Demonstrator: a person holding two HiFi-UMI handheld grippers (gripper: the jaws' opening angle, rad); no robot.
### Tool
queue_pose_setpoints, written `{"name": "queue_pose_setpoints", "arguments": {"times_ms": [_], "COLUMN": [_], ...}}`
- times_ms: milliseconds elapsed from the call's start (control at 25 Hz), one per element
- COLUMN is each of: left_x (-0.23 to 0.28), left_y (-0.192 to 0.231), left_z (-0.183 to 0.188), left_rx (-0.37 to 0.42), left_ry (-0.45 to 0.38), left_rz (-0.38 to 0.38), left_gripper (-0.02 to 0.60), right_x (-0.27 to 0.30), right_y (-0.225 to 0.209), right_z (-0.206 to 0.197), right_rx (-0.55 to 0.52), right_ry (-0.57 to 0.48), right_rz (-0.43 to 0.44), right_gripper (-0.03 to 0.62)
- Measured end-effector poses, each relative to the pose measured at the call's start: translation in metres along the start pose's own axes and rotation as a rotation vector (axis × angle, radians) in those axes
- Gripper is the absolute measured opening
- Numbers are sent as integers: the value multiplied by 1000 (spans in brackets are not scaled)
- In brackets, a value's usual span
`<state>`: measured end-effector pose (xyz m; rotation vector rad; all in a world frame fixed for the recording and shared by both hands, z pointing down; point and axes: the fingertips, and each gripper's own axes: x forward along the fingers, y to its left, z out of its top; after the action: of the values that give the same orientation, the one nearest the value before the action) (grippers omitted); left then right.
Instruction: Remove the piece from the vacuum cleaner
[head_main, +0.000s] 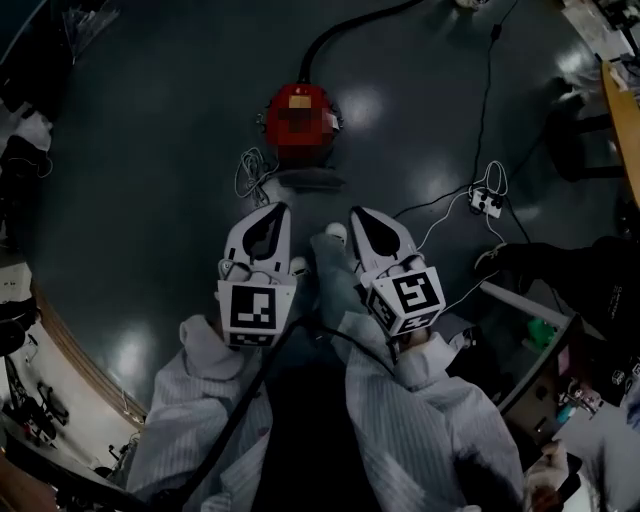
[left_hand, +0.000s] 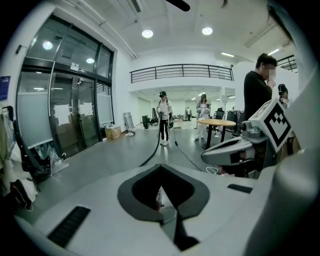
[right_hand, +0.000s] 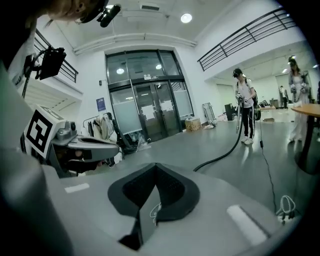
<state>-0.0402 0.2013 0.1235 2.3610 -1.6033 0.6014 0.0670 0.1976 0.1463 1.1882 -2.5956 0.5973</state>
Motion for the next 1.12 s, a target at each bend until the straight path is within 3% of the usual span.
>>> {"name": "queue_pose_setpoints", "arguments": {"times_ms": [240,400,520,640,720,800,920,1120], "left_x": [124,212,258,300,327,349,369,392], "left_y": [29,42,40,48,51,50,42,33], "left_z": [-42,-100,-152,-208,-248,-286,-336,-400], "left_rx": [96,132,139,157,188,234,317,498], "left_ry": [154,291,372,439,475,505,529,583], "left_rz": [-96,-175,-281,-339,-354,-377,-425,-494], "left_gripper": [5,5,5,6,13,75,119,178], "right_x": [106,185,239,293,323,349,371,407], "right_y": [-80,-143,-190,-230,-245,-251,-252,-262], "right_z": [-27,-64,-103,-149,-184,-217,-260,-297], "right_rx": [23,73,99,153,185,234,366,515], "right_ry": [150,258,334,394,440,481,522,555], "right_rz": [16,41,24,11,33,79,117,119], "right_gripper": [2,2,2,3,16,48,83,121]}}
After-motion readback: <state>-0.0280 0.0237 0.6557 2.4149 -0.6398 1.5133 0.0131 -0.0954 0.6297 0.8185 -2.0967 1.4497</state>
